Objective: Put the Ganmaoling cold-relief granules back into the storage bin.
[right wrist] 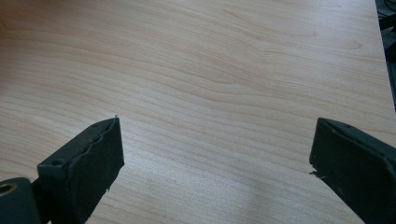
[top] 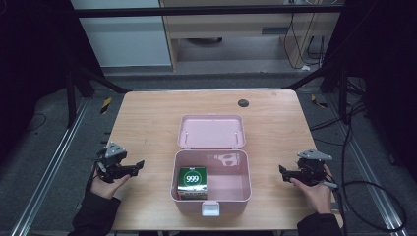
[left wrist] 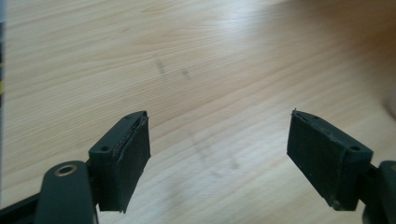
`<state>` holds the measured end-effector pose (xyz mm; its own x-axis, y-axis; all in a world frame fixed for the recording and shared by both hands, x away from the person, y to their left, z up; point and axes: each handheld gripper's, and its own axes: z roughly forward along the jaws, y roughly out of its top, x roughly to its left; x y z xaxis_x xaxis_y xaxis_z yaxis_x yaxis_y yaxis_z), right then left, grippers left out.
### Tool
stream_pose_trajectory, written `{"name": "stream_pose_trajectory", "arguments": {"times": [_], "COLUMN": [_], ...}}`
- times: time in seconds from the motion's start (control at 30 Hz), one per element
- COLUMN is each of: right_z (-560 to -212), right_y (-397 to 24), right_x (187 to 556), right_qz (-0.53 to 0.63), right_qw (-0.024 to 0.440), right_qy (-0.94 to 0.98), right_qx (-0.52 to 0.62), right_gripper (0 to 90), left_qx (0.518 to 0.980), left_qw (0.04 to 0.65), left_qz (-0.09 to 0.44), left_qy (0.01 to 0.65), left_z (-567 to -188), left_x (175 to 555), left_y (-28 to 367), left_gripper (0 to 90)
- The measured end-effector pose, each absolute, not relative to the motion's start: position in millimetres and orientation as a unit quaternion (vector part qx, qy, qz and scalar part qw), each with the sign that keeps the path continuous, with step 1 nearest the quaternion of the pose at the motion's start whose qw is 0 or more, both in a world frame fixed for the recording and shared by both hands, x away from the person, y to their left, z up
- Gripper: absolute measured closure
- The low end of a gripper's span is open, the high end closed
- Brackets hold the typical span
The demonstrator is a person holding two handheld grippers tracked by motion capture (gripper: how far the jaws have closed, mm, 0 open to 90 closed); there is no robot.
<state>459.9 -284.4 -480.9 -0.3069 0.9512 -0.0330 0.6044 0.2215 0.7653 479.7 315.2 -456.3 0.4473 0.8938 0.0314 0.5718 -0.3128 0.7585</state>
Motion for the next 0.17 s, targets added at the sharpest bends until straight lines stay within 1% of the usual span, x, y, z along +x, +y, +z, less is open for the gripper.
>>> {"name": "stream_pose_trajectory", "arguments": {"times": [0.13, 0.17], "right_z": [-482.9, -483.5], "right_y": [-284.8, -285.5], "right_x": [460.2, 460.4], "right_qz": [0.335, 0.336], "right_qw": [0.262, 0.264], "right_qy": [0.732, 0.730], "right_qx": [0.532, 0.533], "right_gripper": [3.2, 3.2], "left_qx": [0.754, 0.754], "left_qw": [0.334, 0.334], "left_qz": [0.234, 0.234], "left_qy": [0.514, 0.514], "left_z": [-468.9, -468.9], "left_x": [483.4, 483.4], "left_y": [323.1, 323.1], "left_gripper": [18.5, 18.5]}}
